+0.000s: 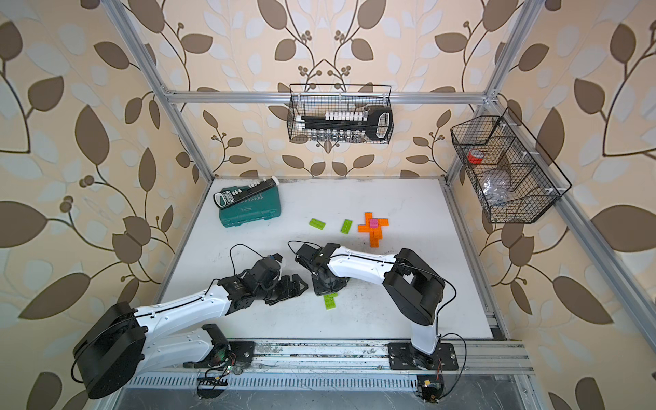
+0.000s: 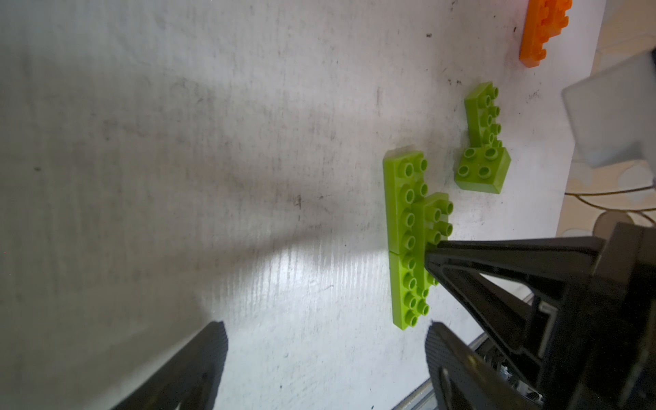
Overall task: Assemble a small pinwheel with lego
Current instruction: Assemble the lego brick with the lego brick.
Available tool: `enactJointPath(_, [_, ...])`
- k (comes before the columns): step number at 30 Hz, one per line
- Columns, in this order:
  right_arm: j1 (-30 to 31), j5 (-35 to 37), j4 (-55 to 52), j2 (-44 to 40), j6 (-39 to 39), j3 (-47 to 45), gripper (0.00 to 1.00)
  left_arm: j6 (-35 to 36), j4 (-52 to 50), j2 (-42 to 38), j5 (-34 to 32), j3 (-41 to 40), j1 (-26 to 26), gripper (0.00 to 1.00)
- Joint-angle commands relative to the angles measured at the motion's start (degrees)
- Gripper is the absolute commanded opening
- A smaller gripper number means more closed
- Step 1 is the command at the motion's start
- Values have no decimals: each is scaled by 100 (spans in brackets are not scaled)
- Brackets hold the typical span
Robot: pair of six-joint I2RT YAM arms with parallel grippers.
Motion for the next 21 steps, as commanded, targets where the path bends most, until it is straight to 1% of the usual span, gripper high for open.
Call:
enactJointPath(1, [23,150,-308,-94,-5,32,6,44,-105,-63,69,177,-71,90])
enactJointPath(5, [26,123,-295,-175,-30,86,9,79,-221,-101,49,221,-71,90])
enactJointPath(8, [26,98,-295,-244,-57,103,15,140,-320,-92,36,298,-71,90])
enactJointPath(11, [26,87,-253,-350,-74,80,24,176,-470,-76,-15,417,-73,91])
enactJointPath(15, [25,21,-74,-603,-157,-11,32,467,-692,-10,-95,621,-71,92])
enactJointPath(18, [-7,47,4,-822,-274,-76,33,620,-804,141,-118,821,-71,92])
enactJointPath(21, [-224,45,74,-1144,-463,-264,33,833,-939,402,-142,1088,-71,89])
